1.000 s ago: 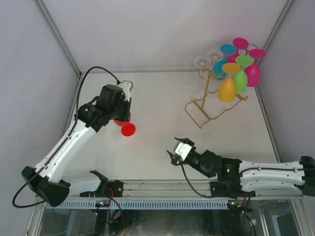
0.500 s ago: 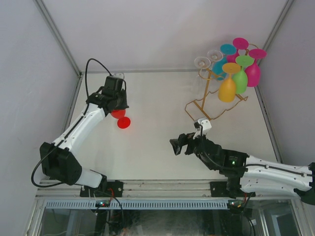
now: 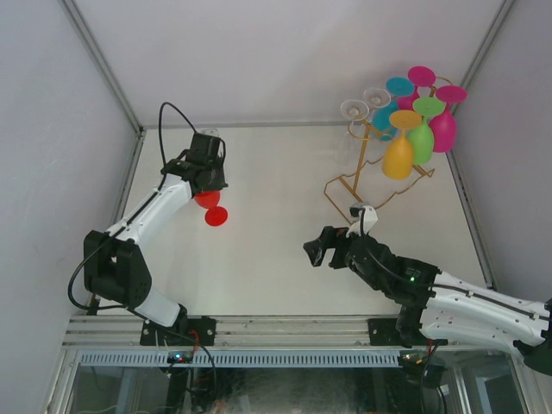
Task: Take the wine glass off the wine glass rack
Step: Place the wine glass at the center of the board.
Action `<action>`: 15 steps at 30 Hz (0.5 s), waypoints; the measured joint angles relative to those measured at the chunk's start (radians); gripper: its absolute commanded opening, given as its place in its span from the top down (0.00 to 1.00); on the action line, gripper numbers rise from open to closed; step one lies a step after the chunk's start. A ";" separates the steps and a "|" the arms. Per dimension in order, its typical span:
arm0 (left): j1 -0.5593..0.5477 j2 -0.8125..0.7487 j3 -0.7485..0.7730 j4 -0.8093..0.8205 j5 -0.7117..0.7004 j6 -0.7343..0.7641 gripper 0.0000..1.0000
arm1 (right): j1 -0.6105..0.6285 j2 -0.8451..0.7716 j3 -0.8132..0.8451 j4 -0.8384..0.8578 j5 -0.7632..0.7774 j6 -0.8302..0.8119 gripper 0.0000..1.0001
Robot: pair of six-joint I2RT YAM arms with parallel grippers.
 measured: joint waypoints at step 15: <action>0.004 0.008 0.000 0.012 -0.001 0.028 0.94 | -0.170 -0.067 0.000 -0.061 -0.119 -0.014 0.12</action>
